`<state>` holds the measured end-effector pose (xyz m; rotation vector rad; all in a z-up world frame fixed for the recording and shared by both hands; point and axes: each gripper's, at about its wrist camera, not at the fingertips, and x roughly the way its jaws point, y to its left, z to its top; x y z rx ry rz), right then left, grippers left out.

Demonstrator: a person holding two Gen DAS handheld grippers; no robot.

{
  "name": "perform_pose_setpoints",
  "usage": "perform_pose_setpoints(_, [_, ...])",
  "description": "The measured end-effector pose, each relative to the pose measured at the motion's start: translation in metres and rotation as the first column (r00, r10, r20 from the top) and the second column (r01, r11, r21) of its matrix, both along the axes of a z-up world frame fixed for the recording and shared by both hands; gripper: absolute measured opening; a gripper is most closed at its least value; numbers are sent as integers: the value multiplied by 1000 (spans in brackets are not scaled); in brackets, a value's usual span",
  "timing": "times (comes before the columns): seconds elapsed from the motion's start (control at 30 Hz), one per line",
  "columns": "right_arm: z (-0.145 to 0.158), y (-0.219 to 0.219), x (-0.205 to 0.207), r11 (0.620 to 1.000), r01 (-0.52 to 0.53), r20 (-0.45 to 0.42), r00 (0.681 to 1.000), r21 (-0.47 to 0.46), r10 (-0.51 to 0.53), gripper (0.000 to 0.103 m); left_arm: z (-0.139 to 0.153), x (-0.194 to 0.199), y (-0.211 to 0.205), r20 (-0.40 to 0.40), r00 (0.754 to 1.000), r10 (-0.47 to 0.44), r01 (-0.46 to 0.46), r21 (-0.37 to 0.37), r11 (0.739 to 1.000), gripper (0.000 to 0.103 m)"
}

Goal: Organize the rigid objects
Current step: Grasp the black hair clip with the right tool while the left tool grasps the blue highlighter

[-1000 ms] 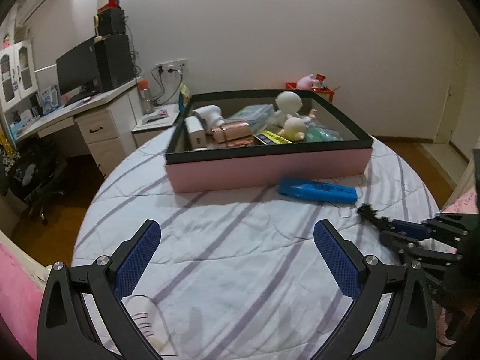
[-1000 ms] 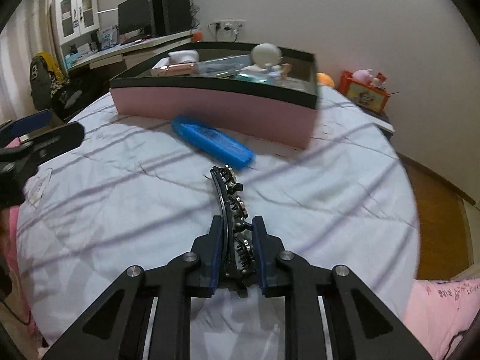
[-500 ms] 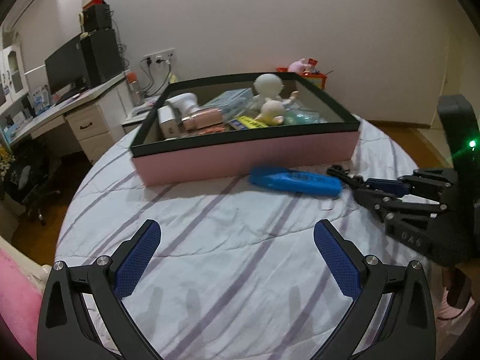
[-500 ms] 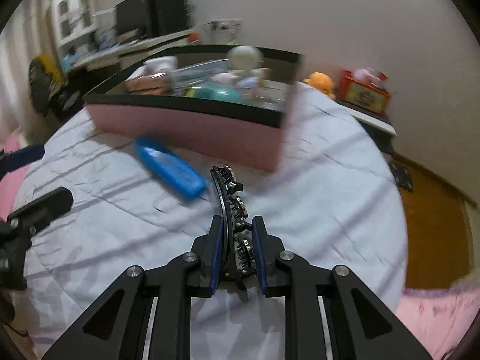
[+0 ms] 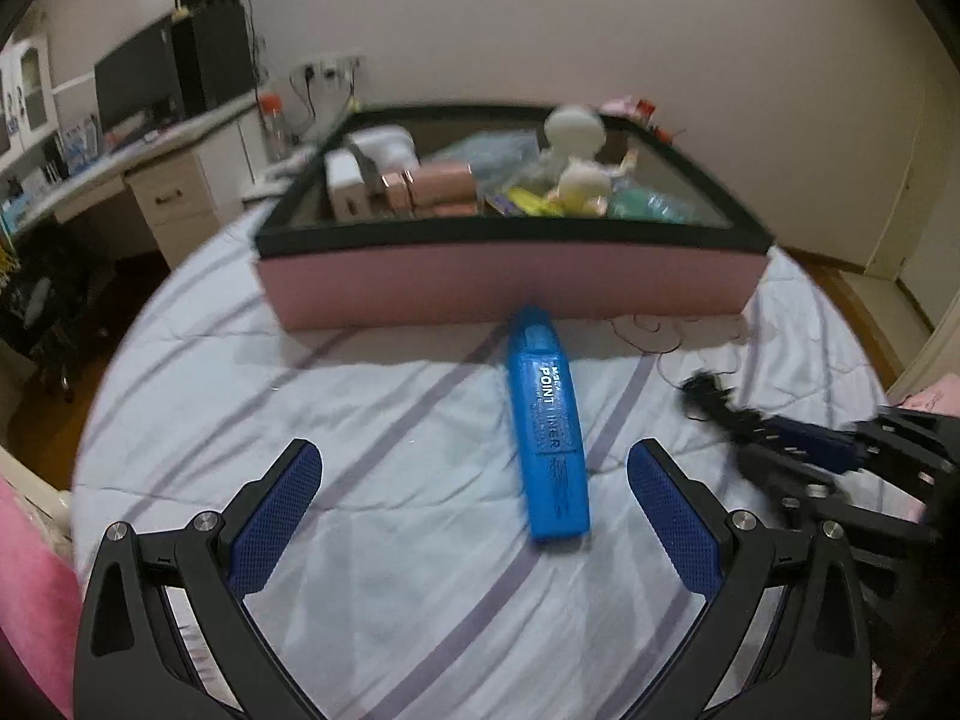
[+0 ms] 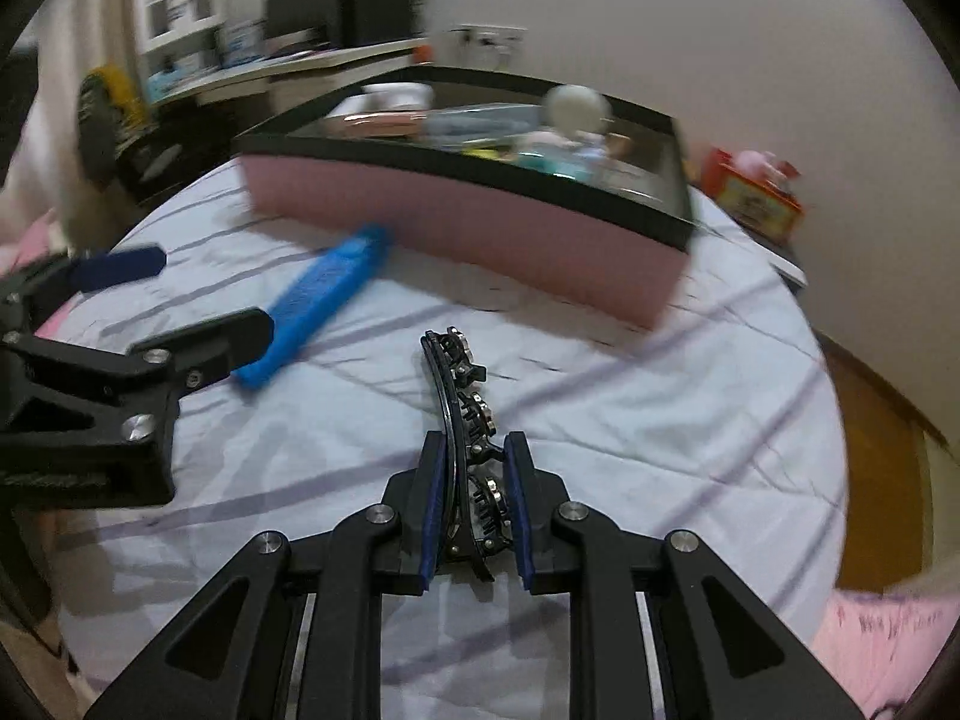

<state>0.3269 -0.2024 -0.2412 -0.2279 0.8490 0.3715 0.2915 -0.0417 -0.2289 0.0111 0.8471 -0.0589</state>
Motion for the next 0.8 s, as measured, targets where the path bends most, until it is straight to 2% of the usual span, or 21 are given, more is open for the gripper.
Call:
perform_pose_setpoints(0.13, [0, -8, 2, 1000, 27, -2, 1000, 11, -27, 19, -13, 24, -14, -61, 998, -5, 7, 31, 999, 101])
perform_pose_setpoints(0.2, [0, -10, 3, 999, 29, -1, 1000, 15, -29, 19, -17, 28, -20, -70, 997, -24, 28, 51, 998, 92])
perform_pose_setpoints(0.23, [0, -11, 1, 999, 33, 3, 999, 17, -33, 19, -15, 28, -23, -62, 997, -47, 49, 44, 998, 83])
perform_pose_setpoints(0.27, [-1, -12, 1, 999, 37, 4, 999, 21, -37, 19, -14, 28, -24, -57, 996, -62, 64, 38, 997, 68])
perform_pose_setpoints(0.3, [-1, -12, 0, 999, 41, 6, 999, 26, -41, 19, -13, 27, -25, -50, 996, -79, 81, 30, 996, 62])
perform_pose_setpoints(0.37, [-2, -11, 2, 998, 54, 11, 998, 38, -54, 20, -10, 24, -27, -34, 994, -99, 100, 24, 995, 27])
perform_pose_setpoints(0.53, [-3, -5, 6, 997, 67, 29, 997, 24, -68, 20, -9, 21, -27, -27, 992, -120, 120, 3, 993, 27])
perform_pose_setpoints(0.8, [-3, -2, 2, 997, 82, 49, 995, 5, -82, 21, -11, 22, -28, -38, 991, -129, 129, 8, 992, 27])
